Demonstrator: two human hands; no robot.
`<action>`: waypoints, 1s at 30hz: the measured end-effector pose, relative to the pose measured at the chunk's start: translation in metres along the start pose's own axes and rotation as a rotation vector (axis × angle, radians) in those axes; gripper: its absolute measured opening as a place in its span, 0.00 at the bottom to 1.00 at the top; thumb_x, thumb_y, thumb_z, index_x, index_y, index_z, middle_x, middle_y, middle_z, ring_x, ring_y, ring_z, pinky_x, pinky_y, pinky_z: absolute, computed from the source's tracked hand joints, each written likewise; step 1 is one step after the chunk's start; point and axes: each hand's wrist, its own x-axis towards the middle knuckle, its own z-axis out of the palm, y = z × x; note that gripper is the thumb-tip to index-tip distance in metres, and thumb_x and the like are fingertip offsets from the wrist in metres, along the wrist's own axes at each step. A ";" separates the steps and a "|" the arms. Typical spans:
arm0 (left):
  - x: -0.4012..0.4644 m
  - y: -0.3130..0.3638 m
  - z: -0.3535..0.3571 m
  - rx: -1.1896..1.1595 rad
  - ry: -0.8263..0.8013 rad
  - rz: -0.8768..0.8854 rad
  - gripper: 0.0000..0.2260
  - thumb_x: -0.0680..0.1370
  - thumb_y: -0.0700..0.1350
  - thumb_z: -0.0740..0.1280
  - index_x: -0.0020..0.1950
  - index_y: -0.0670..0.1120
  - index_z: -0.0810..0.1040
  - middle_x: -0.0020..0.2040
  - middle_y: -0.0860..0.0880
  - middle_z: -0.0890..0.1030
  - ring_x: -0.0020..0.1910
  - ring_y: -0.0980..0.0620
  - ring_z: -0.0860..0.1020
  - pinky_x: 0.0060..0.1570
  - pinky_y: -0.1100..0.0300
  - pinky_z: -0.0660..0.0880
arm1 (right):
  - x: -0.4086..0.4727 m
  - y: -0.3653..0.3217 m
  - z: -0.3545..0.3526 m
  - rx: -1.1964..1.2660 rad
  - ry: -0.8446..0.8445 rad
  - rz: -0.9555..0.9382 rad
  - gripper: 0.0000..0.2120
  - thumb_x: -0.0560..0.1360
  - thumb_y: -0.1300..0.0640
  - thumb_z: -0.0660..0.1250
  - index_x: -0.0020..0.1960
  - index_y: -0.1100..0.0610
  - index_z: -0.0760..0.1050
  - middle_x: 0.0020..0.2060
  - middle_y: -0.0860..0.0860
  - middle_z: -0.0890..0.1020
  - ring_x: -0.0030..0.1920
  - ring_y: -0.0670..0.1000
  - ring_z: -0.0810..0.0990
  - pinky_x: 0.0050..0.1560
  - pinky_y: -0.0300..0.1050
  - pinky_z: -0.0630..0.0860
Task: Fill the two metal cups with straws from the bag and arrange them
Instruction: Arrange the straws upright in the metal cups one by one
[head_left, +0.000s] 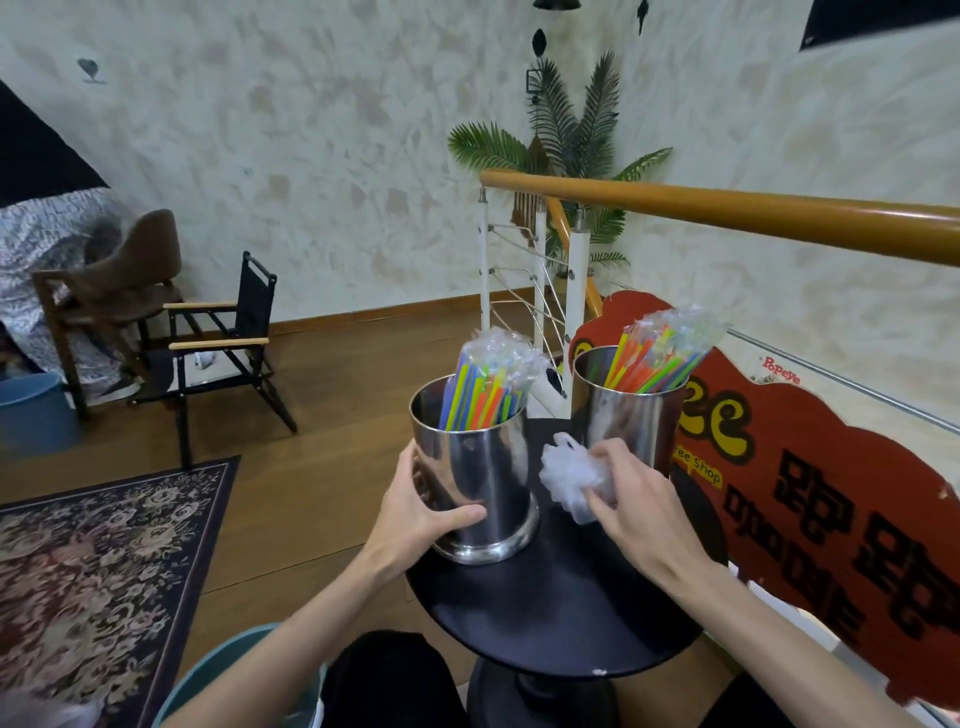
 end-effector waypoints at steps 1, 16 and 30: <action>-0.003 -0.001 -0.005 -0.005 0.008 0.001 0.45 0.61 0.48 0.86 0.73 0.53 0.66 0.64 0.58 0.79 0.63 0.60 0.78 0.64 0.56 0.76 | 0.005 -0.004 0.004 -0.025 -0.018 -0.012 0.14 0.77 0.58 0.69 0.60 0.53 0.70 0.52 0.51 0.82 0.50 0.59 0.81 0.47 0.53 0.75; -0.010 -0.002 -0.025 -0.001 -0.006 0.003 0.45 0.62 0.49 0.85 0.73 0.52 0.66 0.64 0.58 0.79 0.63 0.60 0.77 0.60 0.62 0.77 | 0.055 -0.018 0.067 0.117 -0.109 0.141 0.10 0.76 0.59 0.67 0.50 0.53 0.66 0.46 0.51 0.75 0.44 0.58 0.74 0.46 0.54 0.73; -0.007 -0.006 -0.030 0.023 -0.025 -0.014 0.46 0.59 0.55 0.85 0.72 0.53 0.66 0.64 0.58 0.79 0.63 0.60 0.77 0.61 0.61 0.76 | 0.066 -0.022 0.082 -0.208 -0.134 0.194 0.13 0.83 0.51 0.62 0.58 0.61 0.75 0.56 0.57 0.73 0.52 0.65 0.80 0.47 0.54 0.72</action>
